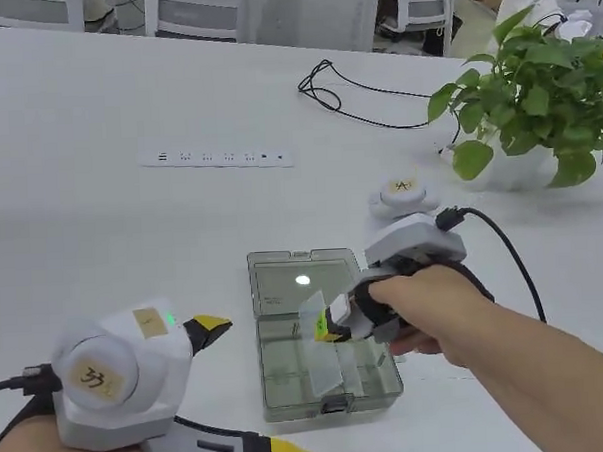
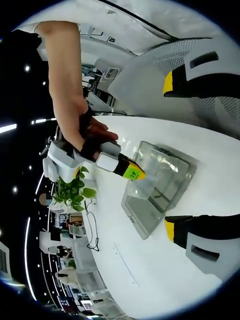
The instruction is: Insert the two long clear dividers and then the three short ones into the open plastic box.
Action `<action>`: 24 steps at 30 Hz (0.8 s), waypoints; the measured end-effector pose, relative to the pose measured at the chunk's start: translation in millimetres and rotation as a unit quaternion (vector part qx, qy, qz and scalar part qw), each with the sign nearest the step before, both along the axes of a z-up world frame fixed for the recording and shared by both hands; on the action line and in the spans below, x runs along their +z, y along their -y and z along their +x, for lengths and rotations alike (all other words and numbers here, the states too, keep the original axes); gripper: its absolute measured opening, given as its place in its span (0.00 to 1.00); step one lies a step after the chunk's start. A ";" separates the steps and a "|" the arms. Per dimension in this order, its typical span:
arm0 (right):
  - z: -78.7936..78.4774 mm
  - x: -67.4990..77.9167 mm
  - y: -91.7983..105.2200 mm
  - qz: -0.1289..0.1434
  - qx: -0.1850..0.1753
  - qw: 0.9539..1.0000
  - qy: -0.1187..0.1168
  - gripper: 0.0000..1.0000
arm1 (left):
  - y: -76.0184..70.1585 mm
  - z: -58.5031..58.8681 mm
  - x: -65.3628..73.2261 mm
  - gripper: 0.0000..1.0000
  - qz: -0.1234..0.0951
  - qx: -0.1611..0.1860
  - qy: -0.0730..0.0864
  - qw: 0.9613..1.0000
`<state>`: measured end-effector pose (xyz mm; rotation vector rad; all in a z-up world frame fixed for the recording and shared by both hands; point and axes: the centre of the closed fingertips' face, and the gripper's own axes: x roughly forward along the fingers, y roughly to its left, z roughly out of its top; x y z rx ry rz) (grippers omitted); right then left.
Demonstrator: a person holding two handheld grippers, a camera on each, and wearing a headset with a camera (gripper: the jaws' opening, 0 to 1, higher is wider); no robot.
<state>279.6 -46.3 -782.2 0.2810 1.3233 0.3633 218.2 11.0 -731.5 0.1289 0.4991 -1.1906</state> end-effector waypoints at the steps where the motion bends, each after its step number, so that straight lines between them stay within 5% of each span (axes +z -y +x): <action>1: -0.2 -0.6 0.0 0.000 0.000 1.000 -0.001 0.07 | 0.6 -0.4 0.1 1.00 -0.002 0.000 -0.002 1.000; 24: -1.0 -15.8 -0.5 -0.028 0.023 0.999 -0.004 0.07 | -0.6 0.9 -3.1 1.00 -0.008 0.009 -0.010 1.000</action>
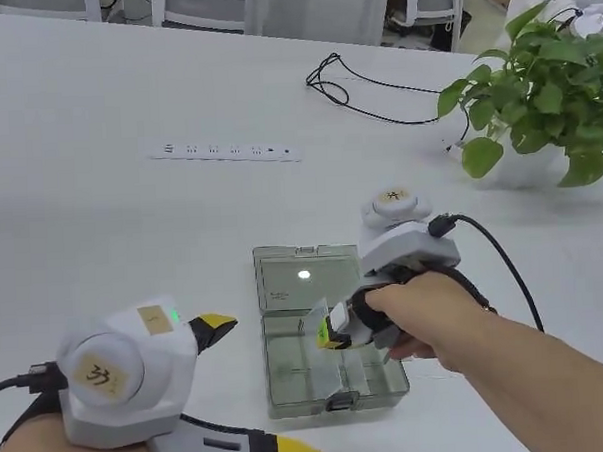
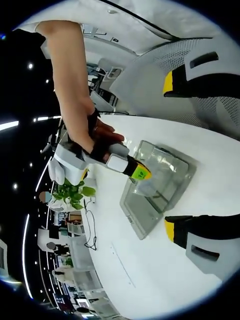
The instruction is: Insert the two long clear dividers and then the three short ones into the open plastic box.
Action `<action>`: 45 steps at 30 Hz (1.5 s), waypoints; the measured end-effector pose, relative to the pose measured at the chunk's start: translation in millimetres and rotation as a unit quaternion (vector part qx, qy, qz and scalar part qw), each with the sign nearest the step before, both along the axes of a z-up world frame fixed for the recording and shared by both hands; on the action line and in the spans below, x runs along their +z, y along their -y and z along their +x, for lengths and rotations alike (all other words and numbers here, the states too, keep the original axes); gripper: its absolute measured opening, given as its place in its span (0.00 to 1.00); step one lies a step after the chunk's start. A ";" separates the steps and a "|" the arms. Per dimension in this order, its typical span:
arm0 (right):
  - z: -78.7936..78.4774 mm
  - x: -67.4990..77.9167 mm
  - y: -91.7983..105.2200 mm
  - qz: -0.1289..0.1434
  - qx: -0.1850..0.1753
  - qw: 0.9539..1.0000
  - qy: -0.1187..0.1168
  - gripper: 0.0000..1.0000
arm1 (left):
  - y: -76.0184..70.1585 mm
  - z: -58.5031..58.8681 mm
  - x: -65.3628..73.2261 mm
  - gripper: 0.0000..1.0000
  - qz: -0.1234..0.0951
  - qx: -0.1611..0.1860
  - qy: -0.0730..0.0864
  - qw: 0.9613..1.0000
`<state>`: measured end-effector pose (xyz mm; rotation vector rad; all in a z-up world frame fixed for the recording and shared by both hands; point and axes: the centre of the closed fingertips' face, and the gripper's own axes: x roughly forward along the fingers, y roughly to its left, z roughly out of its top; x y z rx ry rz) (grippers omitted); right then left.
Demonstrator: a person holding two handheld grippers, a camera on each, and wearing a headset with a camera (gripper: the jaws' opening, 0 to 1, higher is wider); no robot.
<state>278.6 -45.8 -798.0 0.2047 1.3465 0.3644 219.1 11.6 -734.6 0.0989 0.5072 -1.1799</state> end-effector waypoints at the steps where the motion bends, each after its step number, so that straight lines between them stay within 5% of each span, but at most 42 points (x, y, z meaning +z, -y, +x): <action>1: 0.0 0.5 -0.2 -0.002 0.002 1.000 0.002 0.07 | 0.3 0.0 0.2 1.00 -0.001 0.000 0.000 1.000; 45: 4.1 -4.9 -7.3 -0.035 0.062 0.997 0.021 0.07 | -4.0 2.6 -8.4 1.00 0.007 0.004 -0.007 1.000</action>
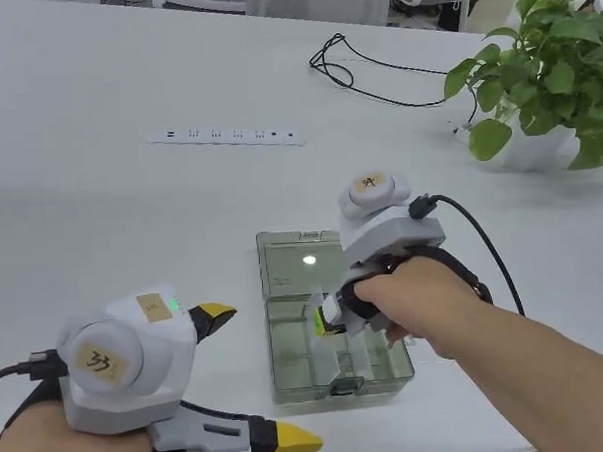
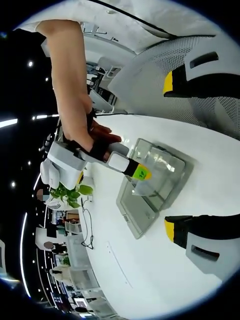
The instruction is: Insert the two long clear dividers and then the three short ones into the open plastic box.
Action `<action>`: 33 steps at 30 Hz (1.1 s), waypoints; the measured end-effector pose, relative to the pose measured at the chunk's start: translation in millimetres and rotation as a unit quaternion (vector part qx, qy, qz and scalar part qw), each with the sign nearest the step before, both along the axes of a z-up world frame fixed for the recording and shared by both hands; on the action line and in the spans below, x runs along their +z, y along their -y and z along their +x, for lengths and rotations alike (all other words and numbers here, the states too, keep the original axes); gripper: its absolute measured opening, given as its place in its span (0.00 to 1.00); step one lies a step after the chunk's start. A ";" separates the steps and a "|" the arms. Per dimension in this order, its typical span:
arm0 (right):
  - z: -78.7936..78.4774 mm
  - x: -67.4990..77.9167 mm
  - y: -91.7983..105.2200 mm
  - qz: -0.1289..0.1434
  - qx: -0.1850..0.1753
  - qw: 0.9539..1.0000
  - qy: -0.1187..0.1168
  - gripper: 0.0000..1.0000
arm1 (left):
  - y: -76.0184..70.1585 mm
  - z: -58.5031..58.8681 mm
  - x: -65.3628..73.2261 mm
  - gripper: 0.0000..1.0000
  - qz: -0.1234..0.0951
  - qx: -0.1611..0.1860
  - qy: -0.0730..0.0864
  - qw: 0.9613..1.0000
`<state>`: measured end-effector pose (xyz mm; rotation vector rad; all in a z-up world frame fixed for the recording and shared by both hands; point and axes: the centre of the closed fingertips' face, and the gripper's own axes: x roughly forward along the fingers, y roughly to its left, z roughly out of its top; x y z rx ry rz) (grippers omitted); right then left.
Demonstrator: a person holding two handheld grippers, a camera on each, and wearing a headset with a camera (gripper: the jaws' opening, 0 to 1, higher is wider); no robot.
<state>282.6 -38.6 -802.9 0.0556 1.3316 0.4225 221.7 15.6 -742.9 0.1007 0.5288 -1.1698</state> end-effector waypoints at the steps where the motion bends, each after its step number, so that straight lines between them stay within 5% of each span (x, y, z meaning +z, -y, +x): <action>1: 0.1 -0.3 -0.3 0.001 -0.001 1.000 0.000 0.07 | -0.1 0.1 0.0 1.00 0.000 0.001 0.000 1.000; 21: 0.0 -22.6 -8.2 0.023 0.007 1.000 0.010 0.10 | -5.2 1.8 -2.8 1.00 0.005 0.008 -0.003 1.000; 33: 0.7 -14.9 -4.1 0.078 -0.002 0.996 0.031 0.14 | -8.9 3.7 -3.2 1.00 0.014 0.013 0.000 1.000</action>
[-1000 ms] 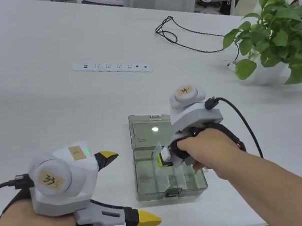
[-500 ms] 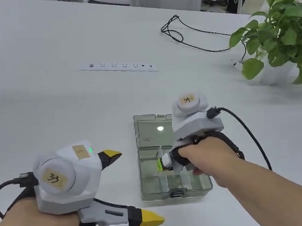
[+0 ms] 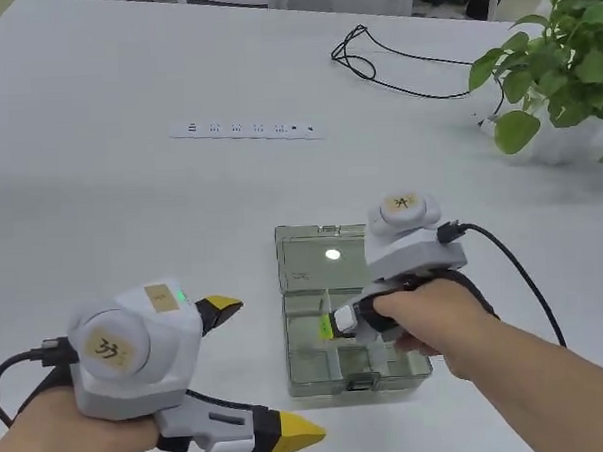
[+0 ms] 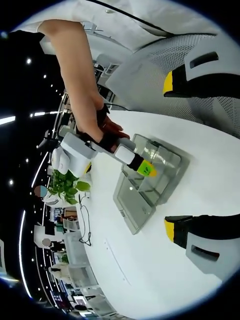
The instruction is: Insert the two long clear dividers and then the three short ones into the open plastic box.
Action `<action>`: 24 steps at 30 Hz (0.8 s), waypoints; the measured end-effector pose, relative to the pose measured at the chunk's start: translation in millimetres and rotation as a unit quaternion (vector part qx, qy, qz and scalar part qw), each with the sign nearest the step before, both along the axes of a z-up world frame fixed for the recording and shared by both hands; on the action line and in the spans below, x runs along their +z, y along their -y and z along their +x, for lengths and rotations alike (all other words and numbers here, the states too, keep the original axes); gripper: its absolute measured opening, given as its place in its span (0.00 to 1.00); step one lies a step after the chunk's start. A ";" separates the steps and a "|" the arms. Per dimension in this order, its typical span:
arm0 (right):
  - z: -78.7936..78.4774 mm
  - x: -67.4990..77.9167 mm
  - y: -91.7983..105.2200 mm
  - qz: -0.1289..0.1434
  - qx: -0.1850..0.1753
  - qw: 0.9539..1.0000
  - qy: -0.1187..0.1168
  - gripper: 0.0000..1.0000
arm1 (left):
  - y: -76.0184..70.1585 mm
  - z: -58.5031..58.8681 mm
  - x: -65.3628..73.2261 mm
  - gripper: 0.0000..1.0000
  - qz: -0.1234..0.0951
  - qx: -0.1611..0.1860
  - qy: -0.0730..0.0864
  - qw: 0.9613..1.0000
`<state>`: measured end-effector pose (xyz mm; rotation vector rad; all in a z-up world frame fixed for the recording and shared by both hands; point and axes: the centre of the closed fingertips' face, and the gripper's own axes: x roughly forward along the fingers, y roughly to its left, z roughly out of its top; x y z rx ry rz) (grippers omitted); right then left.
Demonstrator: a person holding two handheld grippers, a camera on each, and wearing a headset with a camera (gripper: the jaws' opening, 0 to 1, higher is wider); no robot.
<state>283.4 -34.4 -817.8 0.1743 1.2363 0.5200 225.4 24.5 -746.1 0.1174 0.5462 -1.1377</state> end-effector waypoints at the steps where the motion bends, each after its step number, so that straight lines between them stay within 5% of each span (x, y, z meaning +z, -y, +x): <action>1: 0.4 2.4 0.8 0.006 -0.002 1.000 0.002 0.14 | -0.1 0.1 0.7 1.00 0.000 0.001 0.001 1.000; 5: 3.3 13.0 5.6 0.027 -0.012 0.999 0.013 0.16 | 0.1 -1.4 3.5 1.00 0.003 0.004 0.003 1.000; 12: 9.4 41.6 19.4 0.059 0.010 0.996 0.069 0.21 | -0.6 -3.4 10.7 1.00 0.004 0.015 0.006 1.000; 16: 12.1 58.1 30.6 0.065 0.039 0.991 0.107 0.26 | -0.1 -4.1 16.5 1.00 0.007 0.020 0.015 1.000; 24: 8.8 83.2 57.0 0.078 0.088 0.982 0.148 0.37 | -0.3 -7.5 21.9 1.00 0.013 0.032 0.020 0.999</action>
